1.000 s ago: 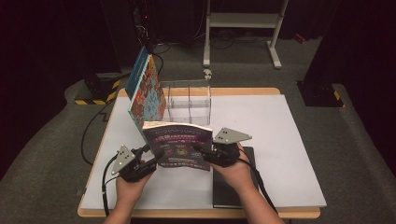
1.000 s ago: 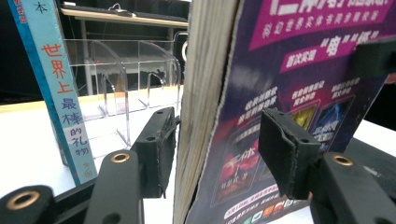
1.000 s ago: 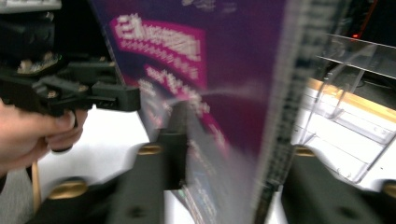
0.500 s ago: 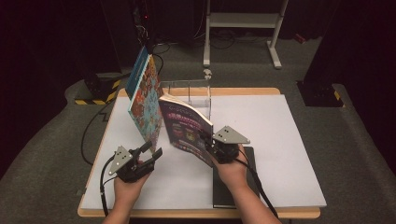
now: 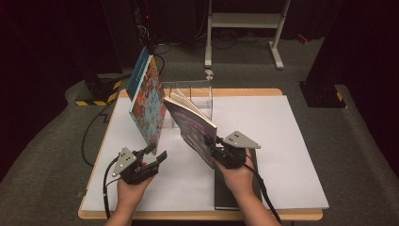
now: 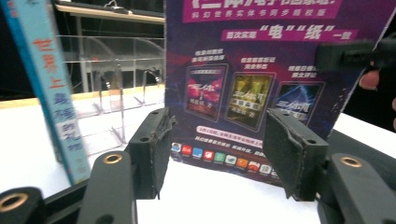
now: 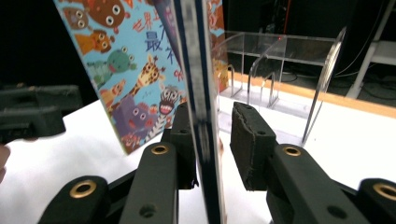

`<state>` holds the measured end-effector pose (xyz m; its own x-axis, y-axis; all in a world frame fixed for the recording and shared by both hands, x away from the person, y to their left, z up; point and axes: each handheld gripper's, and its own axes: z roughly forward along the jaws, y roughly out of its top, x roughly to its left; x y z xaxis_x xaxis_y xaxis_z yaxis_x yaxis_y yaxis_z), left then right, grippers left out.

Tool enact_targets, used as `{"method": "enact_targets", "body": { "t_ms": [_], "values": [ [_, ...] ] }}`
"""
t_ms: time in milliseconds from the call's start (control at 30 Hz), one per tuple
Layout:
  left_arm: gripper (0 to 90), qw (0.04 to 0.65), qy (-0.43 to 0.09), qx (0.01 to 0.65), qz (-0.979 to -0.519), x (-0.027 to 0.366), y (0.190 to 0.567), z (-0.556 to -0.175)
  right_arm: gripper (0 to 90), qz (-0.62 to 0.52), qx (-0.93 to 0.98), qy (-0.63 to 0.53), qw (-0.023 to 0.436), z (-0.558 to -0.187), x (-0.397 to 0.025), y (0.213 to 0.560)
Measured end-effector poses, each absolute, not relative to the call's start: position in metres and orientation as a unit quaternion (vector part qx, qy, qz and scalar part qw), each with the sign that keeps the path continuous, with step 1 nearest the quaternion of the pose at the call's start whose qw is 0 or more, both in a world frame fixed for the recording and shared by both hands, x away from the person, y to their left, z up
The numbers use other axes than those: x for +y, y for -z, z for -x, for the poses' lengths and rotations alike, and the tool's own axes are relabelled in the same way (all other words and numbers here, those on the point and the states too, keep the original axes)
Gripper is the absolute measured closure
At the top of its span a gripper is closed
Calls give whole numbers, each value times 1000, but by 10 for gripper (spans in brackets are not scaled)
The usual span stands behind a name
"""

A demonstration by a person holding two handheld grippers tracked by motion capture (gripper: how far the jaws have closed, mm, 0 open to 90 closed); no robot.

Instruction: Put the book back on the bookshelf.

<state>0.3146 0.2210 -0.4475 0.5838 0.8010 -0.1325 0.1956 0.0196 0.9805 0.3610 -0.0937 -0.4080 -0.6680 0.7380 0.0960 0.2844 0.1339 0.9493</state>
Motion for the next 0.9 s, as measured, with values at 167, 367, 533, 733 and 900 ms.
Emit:
{"method": "enact_targets", "body": {
  "t_ms": [167,367,533,733,900],
  "values": [
    [371,617,-229,367,-657,203,437,-315,782,-363,722,-557,192,-355,-98,418],
    [290,643,-188,347,-656,165,418,-324,778,-361,723,-560,184,-350,-99,424],
    [233,665,-167,328,-649,130,395,-332,768,-352,726,-564,178,-348,-97,425],
    [205,655,-184,343,-648,113,388,-339,676,-346,729,-569,157,-343,-99,429],
    [176,650,-201,358,-639,115,388,-340,669,-331,741,-569,133,-340,-96,432]
  ]
}}
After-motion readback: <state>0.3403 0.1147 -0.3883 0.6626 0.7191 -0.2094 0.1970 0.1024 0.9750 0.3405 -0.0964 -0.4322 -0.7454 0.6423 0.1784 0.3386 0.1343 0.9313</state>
